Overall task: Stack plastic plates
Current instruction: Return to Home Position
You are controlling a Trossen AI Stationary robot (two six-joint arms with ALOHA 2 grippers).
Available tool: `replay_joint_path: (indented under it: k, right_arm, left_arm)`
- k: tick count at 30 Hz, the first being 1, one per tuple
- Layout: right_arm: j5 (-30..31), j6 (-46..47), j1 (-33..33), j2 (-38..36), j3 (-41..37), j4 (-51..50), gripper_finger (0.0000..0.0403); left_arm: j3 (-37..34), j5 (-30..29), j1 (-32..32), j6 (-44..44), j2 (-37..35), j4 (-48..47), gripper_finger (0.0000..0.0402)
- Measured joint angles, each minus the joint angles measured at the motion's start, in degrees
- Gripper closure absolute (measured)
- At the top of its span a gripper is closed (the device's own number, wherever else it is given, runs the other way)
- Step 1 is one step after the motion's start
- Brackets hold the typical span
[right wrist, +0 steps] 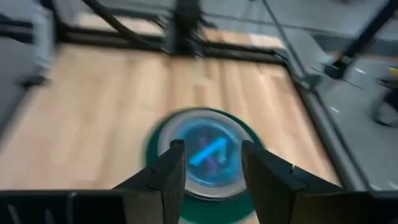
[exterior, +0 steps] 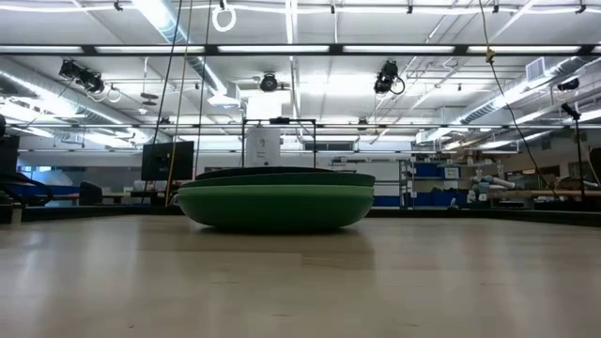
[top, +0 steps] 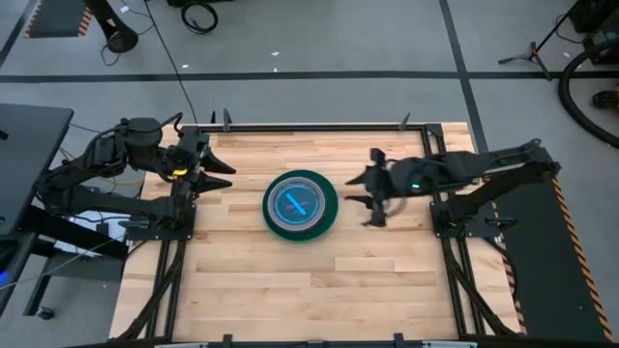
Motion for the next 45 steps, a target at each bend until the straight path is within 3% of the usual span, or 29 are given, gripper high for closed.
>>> replay_joint_path:
  k: [9, 14, 17, 21, 26, 32, 38, 41, 45]
  right_arm:
    - [-0.5, 2.9, 8.3, -7.2, -0.3, 2.4, 0.0289]
    - [-2.3, 1.0, 9.8, -10.2, -1.0, 4.1, 0.0354]
    - [-5.7, -3.1, 9.4, -13.0, -5.5, 14.6, 0.0394]
    - [-10.8, -2.2, 5.7, -16.1, -14.6, 31.7, 0.0390]
    - [-12.6, 2.5, -0.9, -18.9, -24.7, 41.0, 0.0397]
    - [-12.5, 3.6, -8.8, -27.7, -29.9, 39.9, 0.0398]
    - [-11.4, 5.5, -13.7, -40.1, -30.1, 27.3, 0.0399]
    - [-9.0, 6.7, -14.0, -45.0, -30.1, 21.4, 0.0399]
    - [-6.6, 7.6, -13.8, -49.2, -31.2, 20.1, 0.0399]
  left_arm:
    - [0.0, 0.0, 0.0, 4.7, 0.0, 0.7, 0.0223]
    - [0.0, -0.6, 0.0, 8.7, 0.2, 5.1, 0.0223]
    - [0.0, -0.5, 0.0, 13.3, 0.5, 8.8, 0.0223]
    - [0.0, -0.4, 0.0, 15.8, 1.5, 13.4, 0.0223]
    - [0.0, -0.4, 0.0, 15.5, 4.7, 16.1, 0.0223]
    - [-0.1, -0.4, 3.5, 16.5, 5.0, 14.7, 0.0223]
    - [-1.3, 1.0, 7.3, 18.5, 0.3, 16.3, 0.0223]
    - [-7.8, 1.6, 8.0, 17.8, -3.1, 21.1, 0.0223]
    - [-21.7, 1.6, 7.8, 14.4, -8.2, 32.6, 0.0223]
